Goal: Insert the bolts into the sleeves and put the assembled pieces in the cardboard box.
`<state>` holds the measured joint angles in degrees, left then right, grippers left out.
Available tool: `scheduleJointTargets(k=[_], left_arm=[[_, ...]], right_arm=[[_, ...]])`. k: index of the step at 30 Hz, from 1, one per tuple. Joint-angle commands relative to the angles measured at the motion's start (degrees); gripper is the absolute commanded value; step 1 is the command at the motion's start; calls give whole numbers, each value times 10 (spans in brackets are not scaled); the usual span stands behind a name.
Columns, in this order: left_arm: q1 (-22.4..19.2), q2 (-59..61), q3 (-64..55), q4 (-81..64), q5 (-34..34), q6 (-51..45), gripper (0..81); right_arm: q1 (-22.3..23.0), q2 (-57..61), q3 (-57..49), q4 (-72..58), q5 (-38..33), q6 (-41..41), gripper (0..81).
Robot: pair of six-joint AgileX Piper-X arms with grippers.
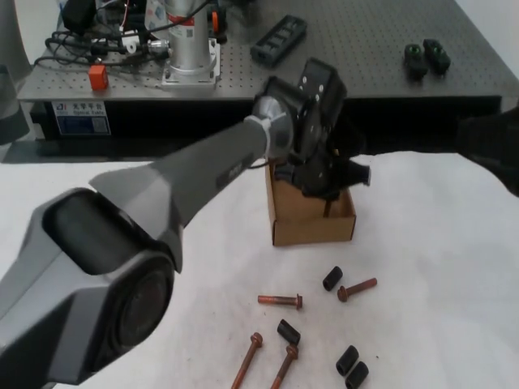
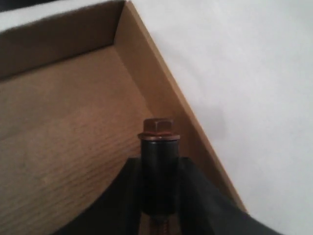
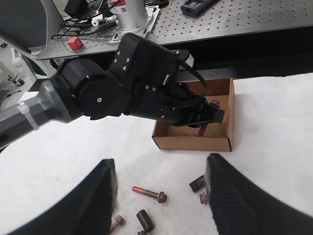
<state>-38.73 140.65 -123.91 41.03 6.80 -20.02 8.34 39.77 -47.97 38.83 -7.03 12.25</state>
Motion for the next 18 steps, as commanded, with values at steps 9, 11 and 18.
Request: scheduleJointTargets(k=[9, 11, 18], left_arm=[[5, 2, -13, -8, 3, 7, 308], [9, -4, -13, 2, 8, 7, 371], [41, -108, -13, 85, -24, 19, 337]], right_arm=[[-3, 22, -2, 16, 1, -10, 411], [-3, 38, -2, 30, 1, -36, 411], [-3, 133, -4, 61, 1, -171, 411]])
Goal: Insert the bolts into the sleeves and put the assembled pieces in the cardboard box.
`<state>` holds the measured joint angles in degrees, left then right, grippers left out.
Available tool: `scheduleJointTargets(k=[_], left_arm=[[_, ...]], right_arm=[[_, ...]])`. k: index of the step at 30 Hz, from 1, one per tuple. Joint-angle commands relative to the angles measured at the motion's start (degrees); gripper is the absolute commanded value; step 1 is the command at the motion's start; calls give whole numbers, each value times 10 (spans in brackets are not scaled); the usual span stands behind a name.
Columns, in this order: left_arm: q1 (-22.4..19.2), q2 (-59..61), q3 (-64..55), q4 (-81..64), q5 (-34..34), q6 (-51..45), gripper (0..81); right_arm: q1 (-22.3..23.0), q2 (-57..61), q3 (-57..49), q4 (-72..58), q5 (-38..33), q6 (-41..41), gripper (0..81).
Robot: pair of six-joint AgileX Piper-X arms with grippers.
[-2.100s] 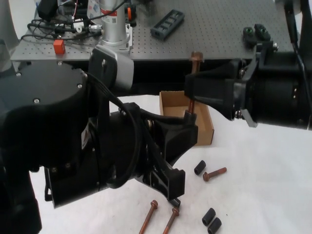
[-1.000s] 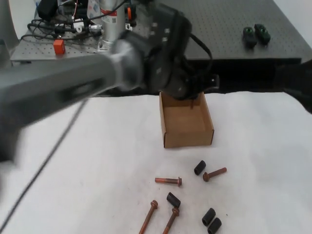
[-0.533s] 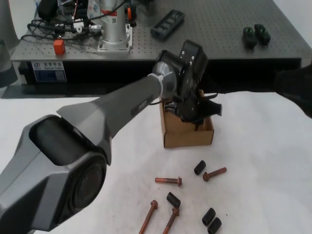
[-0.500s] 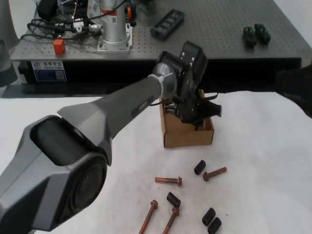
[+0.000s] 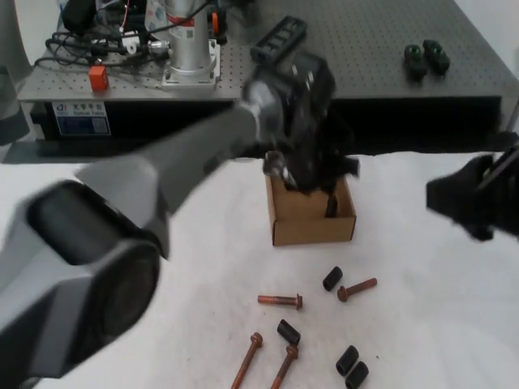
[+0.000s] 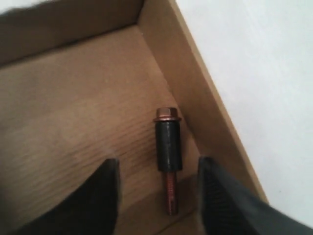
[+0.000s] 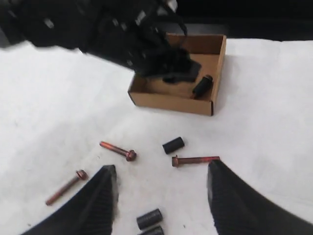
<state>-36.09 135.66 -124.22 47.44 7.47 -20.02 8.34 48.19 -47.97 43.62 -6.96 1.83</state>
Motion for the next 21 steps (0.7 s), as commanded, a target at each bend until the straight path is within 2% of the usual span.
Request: scheduleJointTargets(k=[1, 4, 6, 8, 12, 16, 21], left_arm=[[21, -80, -10, 37, -52, 38, 330], [40, -139, -1, 102, -110, 135, 327], [54, -176, 24, 155, -150, 169, 327], [73, -221, 69, 173, -159, 180, 327], [109, -326, 217, 122, -154, 174, 327], [138, -455, 392, 43, -89, 140, 327], [146, -605, 572, -24, -57, 141, 327]], right_arm=[[-1, 67, -6, 18, 0, -93, 411], [4, 144, -23, 43, 0, -166, 411], [10, 200, -38, 48, 15, -201, 411], [14, 256, -54, 41, 28, -228, 411], [24, 359, -97, 35, 35, -266, 411], [38, 436, -137, 38, 66, -324, 411], [61, 510, -166, 17, 117, -384, 411]])
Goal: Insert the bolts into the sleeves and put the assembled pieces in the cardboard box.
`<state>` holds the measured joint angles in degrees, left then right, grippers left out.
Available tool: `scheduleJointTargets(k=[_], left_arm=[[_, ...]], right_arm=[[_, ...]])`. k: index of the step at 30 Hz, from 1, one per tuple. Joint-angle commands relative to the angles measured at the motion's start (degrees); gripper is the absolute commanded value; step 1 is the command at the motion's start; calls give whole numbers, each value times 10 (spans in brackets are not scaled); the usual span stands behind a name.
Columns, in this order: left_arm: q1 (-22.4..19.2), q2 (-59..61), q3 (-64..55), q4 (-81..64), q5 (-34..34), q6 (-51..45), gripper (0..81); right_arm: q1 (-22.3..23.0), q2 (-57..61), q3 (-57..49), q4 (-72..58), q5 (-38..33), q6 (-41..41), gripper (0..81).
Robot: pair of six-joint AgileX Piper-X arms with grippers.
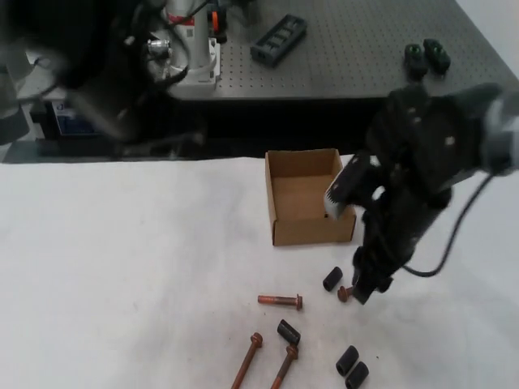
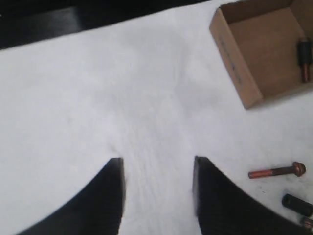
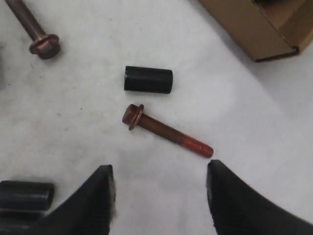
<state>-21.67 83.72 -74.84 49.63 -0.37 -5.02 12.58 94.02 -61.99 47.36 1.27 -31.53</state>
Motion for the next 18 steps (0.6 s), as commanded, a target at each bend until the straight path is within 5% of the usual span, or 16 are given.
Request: scheduleJointTargets(k=[1, 12, 18], left_arm=[[1, -110, 105, -53, 35, -9, 327], [1, -244, 251, -61, 76, -9, 327], [1, -257, 271, -59, 76, -4, 327]], right_arm=[[23, 64, -29, -26, 42, -65, 411], [31, 155, -31, -56, 85, -140, 409], [32, 185, -31, -59, 85, -144, 226]])
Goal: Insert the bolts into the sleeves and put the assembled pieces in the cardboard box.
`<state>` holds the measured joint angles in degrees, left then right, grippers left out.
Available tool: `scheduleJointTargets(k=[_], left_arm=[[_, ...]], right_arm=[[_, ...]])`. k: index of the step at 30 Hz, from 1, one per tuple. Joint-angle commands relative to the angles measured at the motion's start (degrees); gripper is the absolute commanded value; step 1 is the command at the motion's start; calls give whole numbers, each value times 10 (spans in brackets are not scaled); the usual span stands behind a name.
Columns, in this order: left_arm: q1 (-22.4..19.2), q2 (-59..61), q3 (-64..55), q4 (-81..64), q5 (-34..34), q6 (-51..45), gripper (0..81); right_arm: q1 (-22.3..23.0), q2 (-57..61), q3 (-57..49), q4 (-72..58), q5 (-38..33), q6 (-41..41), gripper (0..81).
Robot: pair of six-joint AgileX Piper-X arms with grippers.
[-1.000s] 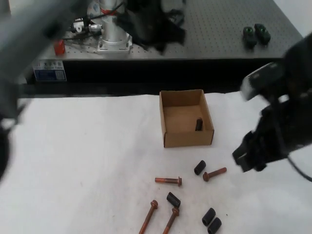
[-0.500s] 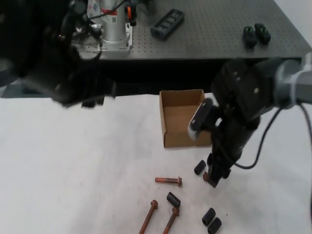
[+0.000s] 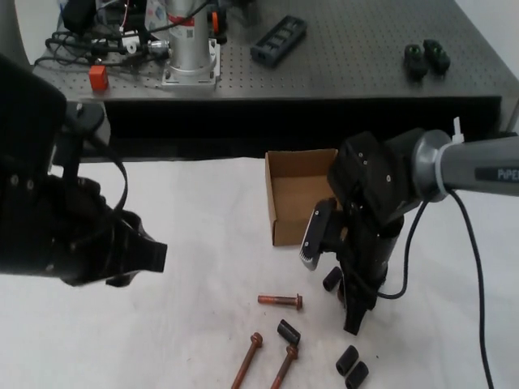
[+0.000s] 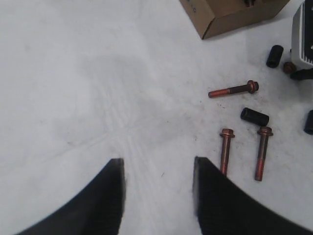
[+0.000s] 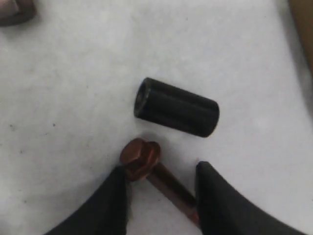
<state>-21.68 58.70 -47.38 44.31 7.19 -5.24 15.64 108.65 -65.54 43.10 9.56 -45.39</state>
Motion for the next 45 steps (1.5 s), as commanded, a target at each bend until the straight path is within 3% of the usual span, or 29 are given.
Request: scheduleJointTargets(k=[1, 4, 8, 13, 20, 25, 32, 39, 45], left_arm=[[2, -6, -2, -6, 0, 2, 327], [2, -6, -3, -7, 0, 23, 327], [2, 0, -1, -22, 29, 52, 327], [-3, 47, -1, -67, 129, 60, 327], [-63, 180, -34, -120, 132, 71, 327], [-110, 320, -146, -116, 131, 101, 327], [-144, 535, -419, 12, 109, 131, 327], [-185, 687, -626, 124, 40, 176, 327], [-198, 757, -701, 151, 35, 177, 327]], right_arm=[[2, 39, 5, -16, 2, -5, 186], [2, 38, 5, -28, 2, 28, 12], [-2, 29, 5, -64, -6, 111, 8], [-19, -32, 11, -72, -87, 201, 8], [-50, -207, 109, -91, -154, 326, 8], [-68, -345, 206, -101, -157, 390, 8], [-93, -486, 295, -101, -157, 410, 8], [-113, -534, 318, -101, -157, 431, 8], [-116, -534, 318, -104, -157, 431, 8]])
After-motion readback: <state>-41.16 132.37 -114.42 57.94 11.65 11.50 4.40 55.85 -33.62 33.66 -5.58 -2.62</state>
